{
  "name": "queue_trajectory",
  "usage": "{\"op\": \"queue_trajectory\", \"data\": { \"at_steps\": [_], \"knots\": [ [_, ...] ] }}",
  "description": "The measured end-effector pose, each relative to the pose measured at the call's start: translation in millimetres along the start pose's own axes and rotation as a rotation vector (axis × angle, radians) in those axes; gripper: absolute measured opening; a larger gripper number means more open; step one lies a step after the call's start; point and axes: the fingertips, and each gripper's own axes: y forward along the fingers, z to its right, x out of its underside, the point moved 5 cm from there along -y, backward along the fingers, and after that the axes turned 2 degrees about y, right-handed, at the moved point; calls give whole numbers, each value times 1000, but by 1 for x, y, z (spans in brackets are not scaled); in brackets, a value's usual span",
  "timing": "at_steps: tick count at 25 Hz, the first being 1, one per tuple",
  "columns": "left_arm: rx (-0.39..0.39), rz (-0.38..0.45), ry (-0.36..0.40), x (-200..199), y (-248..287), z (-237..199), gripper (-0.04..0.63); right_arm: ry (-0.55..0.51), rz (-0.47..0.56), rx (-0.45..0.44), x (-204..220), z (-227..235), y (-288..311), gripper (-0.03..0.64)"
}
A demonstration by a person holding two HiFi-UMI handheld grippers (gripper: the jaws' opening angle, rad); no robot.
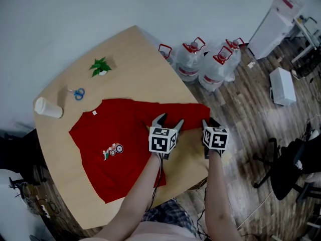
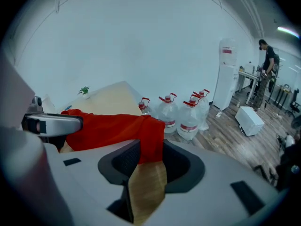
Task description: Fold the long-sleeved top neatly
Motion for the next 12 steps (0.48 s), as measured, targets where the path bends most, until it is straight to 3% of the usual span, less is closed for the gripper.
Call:
{"op": "queue_trajectory", "data": {
  "at_steps": [4, 9, 12],
  "knots": [
    [-1, -3, -6, 4, -4, -2, 310, 75, 9, -10, 2, 3, -2, 159],
    [-12, -6, -24, 8, -9, -9, 310, 58, 2, -23, 3, -5, -2, 53],
    [-26, -2, -31, 6, -15, -13, 310, 31, 20, -12, -1, -5, -9, 40]
  ]
}}
